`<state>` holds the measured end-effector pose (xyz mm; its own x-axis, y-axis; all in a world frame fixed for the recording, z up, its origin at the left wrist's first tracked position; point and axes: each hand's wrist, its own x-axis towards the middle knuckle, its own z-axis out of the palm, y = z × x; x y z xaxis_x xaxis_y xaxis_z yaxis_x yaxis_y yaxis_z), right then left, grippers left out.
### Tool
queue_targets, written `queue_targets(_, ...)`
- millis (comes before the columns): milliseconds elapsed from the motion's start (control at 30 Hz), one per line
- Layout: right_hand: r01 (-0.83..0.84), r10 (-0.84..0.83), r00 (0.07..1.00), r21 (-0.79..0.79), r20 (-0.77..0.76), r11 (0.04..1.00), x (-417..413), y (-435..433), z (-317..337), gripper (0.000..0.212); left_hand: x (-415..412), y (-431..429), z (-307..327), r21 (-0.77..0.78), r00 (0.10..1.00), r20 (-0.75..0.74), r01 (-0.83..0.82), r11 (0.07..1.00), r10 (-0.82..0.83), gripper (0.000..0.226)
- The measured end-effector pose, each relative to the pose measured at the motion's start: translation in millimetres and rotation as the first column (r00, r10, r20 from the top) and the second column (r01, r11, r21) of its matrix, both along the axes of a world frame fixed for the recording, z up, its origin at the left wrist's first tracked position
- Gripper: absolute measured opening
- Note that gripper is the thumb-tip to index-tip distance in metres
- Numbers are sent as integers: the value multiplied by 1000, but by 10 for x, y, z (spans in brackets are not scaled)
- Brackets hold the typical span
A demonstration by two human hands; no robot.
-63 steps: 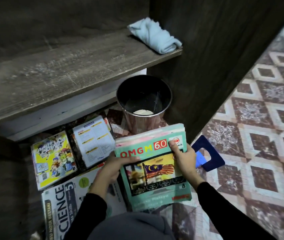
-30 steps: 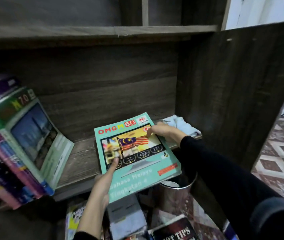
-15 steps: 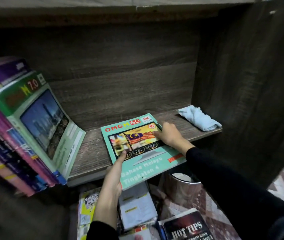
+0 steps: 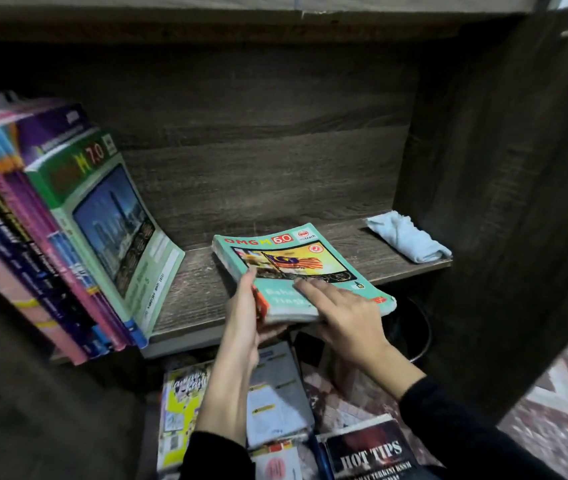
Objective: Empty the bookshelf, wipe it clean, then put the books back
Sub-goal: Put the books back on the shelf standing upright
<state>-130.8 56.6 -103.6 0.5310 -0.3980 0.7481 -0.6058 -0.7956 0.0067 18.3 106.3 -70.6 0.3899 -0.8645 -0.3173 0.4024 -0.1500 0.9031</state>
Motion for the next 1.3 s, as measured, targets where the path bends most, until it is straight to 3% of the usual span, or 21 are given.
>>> queue_targets(133,9,-7,977,-7,213,1000,76,47,318,55,-24,-36,86,-94,991,-87,-109,990,101,54)
queue_targets(233,13,-63,882,109,466,994,136,147,515,54,-161,-124,28,5,990,-91,-110,994,110,59)
queue_targets(300,-102,-109,738,269,666,958,140,243,627,50,-297,-167,-68,58,994,-76,-74,996,78,65)
queue_targets(367,-324,-160,515,365,842,873,128,309,751,32,-419,-168,-81,16,993,-118,-28,999,30,67)
queue_targets(467,-591,-239,205,315,949,743,106,364,879,22,-458,-203,-63,-102,964,-217,-181,978,155,88)
queue_targets(500,-617,-291,146,317,945,720,102,361,881,21,-445,-200,-47,-109,948,-210,-264,958,237,89)
queue_targets(567,-656,-407,53,339,912,674,105,321,822,21,-400,-204,-35,-98,926,-94,-375,922,366,69)
queue_targets(667,-709,-590,-85,367,803,602,135,236,622,21,-355,-220,-91,-67,889,98,-443,894,448,49)
queue_targets(800,-694,-757,-232,441,610,569,144,122,364,25,-313,-302,-289,16,929,191,-326,945,317,44)
queue_targets(900,-719,-815,-370,418,447,556,102,48,267,24,-389,-328,-346,-16,956,204,-210,977,209,32)
queue_targets(1033,-689,-806,-397,437,439,578,140,14,222,28,-453,-301,-363,-10,969,224,-99,995,99,28)
queue_targets(1167,-732,-808,-414,375,419,569,236,13,135,39,-493,-264,-424,46,967,255,-7,999,-5,37)
queue_targets(1300,-798,-816,-403,277,414,535,336,-42,75,34,-452,-244,-401,100,986,166,-9,995,-8,46)
